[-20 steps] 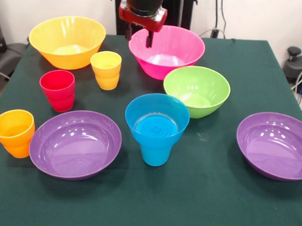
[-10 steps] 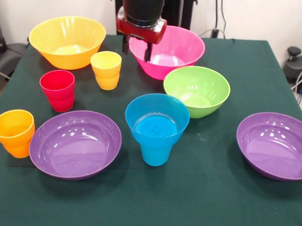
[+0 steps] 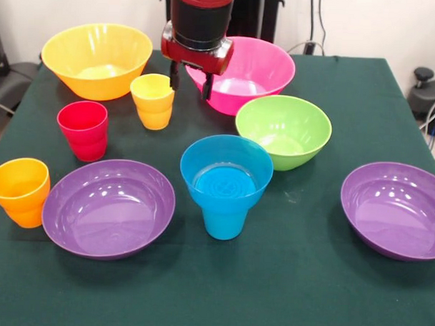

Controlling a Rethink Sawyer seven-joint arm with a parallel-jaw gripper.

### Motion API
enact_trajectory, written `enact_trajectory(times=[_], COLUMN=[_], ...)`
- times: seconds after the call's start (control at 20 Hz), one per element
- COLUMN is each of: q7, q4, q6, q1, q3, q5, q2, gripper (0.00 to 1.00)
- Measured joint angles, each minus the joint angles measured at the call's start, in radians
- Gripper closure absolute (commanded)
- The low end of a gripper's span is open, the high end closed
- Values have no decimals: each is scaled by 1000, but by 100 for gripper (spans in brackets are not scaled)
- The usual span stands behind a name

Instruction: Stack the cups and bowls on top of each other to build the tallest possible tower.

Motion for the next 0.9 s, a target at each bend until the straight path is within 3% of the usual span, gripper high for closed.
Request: enact_trajectory(times=[0.45,0.9], q7=[0,0], q4=[7,13], q6=[0,0], q1=[-3,-19], q3=[-3,-6], q5=[-61,-73], q2=[-6,-7], gripper=[0,0])
